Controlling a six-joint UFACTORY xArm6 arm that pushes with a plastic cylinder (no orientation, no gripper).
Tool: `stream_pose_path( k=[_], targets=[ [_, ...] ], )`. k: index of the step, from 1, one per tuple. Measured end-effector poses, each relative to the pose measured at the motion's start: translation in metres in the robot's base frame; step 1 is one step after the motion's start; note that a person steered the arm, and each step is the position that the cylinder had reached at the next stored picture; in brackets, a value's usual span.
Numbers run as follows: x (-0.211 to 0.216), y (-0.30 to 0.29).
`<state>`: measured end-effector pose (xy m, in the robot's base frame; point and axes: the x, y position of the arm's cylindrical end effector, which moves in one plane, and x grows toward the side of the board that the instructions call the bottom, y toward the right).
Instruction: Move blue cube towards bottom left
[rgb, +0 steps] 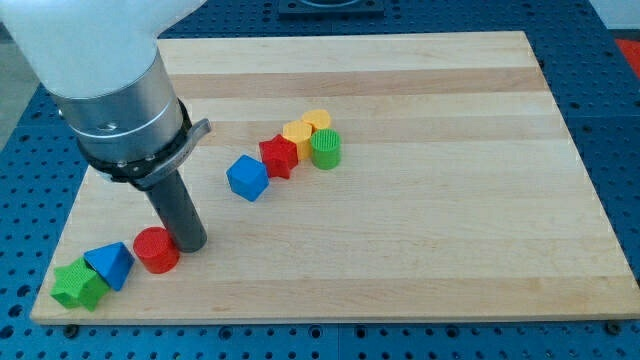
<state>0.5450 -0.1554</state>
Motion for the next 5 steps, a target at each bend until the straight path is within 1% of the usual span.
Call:
stream_pose_path(
  k=[1, 2, 5],
  targets=[
    [0.0, 0.0],
    [-0.003, 0.012],
    [-0.006, 0.013]
  ],
)
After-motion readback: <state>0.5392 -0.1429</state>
